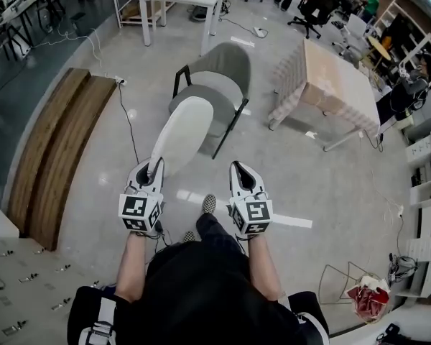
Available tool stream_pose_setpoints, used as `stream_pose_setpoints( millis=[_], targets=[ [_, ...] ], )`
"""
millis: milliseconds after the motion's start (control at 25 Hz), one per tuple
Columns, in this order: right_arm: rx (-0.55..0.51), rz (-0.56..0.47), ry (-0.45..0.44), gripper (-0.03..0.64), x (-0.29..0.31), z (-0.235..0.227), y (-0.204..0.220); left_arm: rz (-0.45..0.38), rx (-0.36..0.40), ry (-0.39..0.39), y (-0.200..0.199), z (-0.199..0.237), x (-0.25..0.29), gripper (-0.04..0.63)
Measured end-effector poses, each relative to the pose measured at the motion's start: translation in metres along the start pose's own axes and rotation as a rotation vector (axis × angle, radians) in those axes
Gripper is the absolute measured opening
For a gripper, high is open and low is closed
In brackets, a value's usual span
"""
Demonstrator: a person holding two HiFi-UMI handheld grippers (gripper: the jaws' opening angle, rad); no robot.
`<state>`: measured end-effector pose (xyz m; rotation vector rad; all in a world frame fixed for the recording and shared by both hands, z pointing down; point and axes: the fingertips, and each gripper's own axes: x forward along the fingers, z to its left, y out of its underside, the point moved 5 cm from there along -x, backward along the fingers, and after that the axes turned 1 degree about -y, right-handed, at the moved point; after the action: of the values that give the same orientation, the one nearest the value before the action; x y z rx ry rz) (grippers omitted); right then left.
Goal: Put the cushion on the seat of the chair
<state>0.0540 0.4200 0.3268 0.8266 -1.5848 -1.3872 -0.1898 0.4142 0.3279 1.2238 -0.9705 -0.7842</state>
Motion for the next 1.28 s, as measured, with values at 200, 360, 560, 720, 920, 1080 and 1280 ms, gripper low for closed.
stream_pose_setpoints(
  millis=[200,360,560,720,920,1080,1280],
  targets=[
    [0.013,-0.001,0.007,0.032,0.038,-0.022,0.000,0.006,0.005,0.008,-0.005,0.014,0.043,0.051],
    [0.023,0.004,0.005,0.032,0.072,-0.052,-0.002,0.021,0.009,0.013,-0.009,0.018,0.087,0.051],
    [0.036,0.020,0.013,0.032,0.119,-0.091,-0.008,0.033,0.017,0.020,-0.023,0.027,0.148,0.051],
    [0.054,0.018,0.022,0.032,0.153,-0.127,-0.017,0.047,0.023,0.029,-0.032,0.030,0.199,0.051],
    [0.083,0.036,0.048,0.032,0.192,-0.174,-0.010,0.086,0.032,0.042,-0.035,0.030,0.261,0.051],
    [0.106,0.054,0.054,0.032,0.223,-0.201,-0.003,0.119,0.019,0.046,-0.029,0.037,0.304,0.051],
    [0.123,0.080,0.054,0.032,0.238,-0.230,0.004,0.152,0.011,0.052,-0.024,0.030,0.343,0.051]
  ],
)
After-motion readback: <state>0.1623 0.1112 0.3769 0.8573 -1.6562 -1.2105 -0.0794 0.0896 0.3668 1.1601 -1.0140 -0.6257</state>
